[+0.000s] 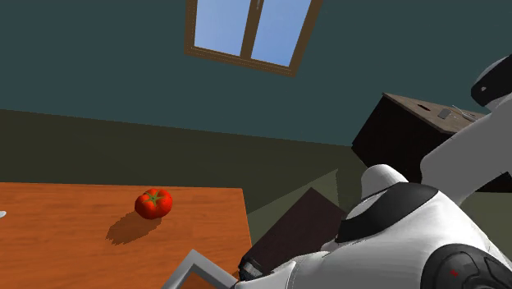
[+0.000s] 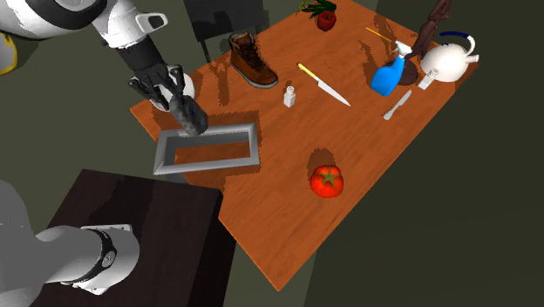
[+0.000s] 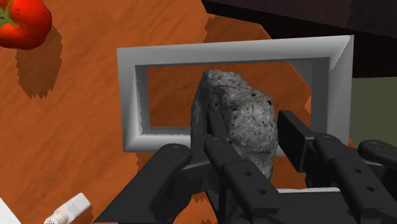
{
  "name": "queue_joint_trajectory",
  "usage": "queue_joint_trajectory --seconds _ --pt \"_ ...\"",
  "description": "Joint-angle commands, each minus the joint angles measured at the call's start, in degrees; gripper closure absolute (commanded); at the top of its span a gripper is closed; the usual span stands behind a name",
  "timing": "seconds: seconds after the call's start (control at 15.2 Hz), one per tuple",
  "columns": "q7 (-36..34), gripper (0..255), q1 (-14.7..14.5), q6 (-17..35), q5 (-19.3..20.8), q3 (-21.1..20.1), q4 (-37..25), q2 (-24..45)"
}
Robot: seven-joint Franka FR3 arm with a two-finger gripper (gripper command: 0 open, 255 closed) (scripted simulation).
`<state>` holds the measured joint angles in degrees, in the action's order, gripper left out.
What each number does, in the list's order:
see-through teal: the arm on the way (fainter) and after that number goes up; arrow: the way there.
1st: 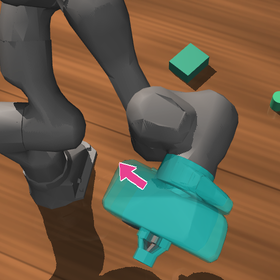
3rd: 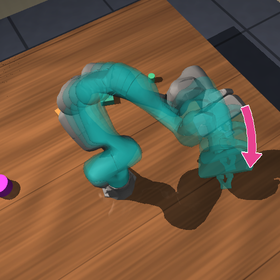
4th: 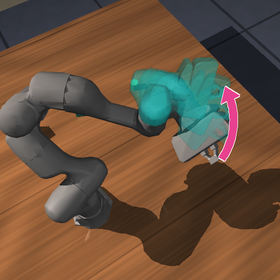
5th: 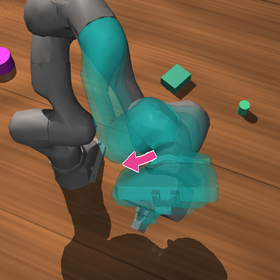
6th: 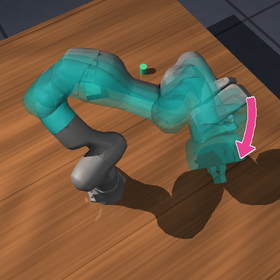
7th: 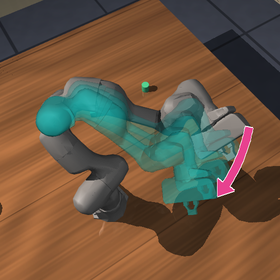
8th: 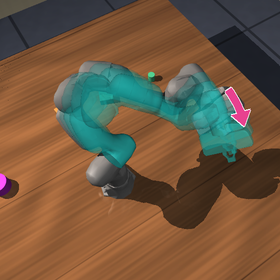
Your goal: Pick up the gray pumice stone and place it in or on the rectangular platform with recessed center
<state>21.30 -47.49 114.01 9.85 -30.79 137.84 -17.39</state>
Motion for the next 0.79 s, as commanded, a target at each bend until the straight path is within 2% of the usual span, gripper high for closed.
queue_joint_trajectory --seconds 0.0,0.73 --pt "-0.69 255 0.23 1.65 0.55 -0.24 0.85 0.93" --pt "-5.7 255 1.41 9.89 4.48 -1.86 4.75 6.73"
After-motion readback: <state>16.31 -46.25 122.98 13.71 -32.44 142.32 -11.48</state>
